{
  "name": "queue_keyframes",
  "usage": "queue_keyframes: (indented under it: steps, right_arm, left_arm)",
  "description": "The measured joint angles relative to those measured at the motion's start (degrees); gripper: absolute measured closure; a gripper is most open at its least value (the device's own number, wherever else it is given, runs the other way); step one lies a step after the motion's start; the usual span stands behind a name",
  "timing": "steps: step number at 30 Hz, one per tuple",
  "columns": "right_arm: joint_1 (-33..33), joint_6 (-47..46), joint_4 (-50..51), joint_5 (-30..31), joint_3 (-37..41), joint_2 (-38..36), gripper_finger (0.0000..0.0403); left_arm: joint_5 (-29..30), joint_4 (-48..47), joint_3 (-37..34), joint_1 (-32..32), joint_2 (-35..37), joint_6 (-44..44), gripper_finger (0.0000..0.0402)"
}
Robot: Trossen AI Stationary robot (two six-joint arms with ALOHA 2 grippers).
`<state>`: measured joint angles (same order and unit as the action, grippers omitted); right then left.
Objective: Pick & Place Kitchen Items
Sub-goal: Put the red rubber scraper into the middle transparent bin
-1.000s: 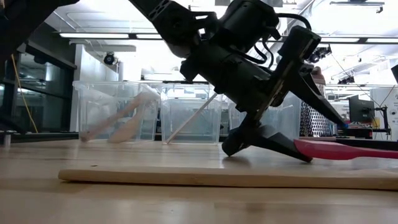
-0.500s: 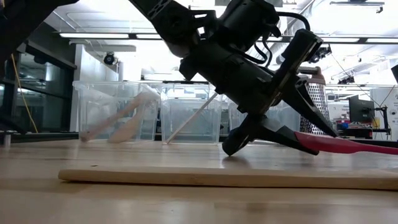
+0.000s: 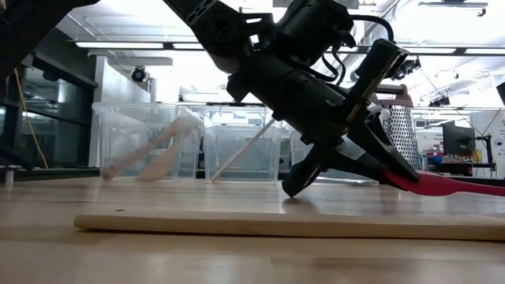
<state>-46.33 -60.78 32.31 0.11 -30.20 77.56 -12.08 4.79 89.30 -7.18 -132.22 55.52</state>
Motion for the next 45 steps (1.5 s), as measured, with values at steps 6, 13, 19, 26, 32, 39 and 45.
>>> queue_keyframes:
  steps: [6, 13, 19, 26, 32, 39, 45]
  right_arm:
    - [0.0, 0.5, -0.3, -0.5, 0.0, -0.5, 0.0399]
    - [-0.1, 0.5, 0.4, -2.2, -1.1, -7.1, 0.0354]
    - [-0.1, -4.0, 2.2, -2.8, -1.6, -14.1, 0.0293]
    - [-0.1, -10.0, 3.3, -3.4, -1.6, -21.8, 0.0262]
    - [-0.1, -9.7, 3.6, -1.8, -1.7, -25.9, 0.027]
    - [-0.1, -8.3, 4.3, -0.1, -1.7, -27.1, 0.0272]
    - [-0.1, -6.7, 4.5, -0.1, -1.7, -27.1, 0.0273]
  left_arm:
    - [0.0, 0.1, 0.0, 0.0, 0.0, -0.9, 0.0387]
    - [-0.3, 0.5, 0.0, 0.1, 0.0, -1.8, 0.0387]
    - [-0.3, 0.3, 0.0, 0.1, 0.0, -1.5, 0.0387]
    - [-1.0, 0.6, -0.1, 0.1, 1.2, -2.2, 0.0387]
    - [-0.9, -3.1, -0.4, 0.1, 5.8, -3.8, 0.0387]
    - [-1.1, -7.5, -0.3, -0.3, 12.6, -5.6, 0.0387]
    - [-1.8, -13.7, -0.2, -1.2, 19.8, -7.5, 0.0387]
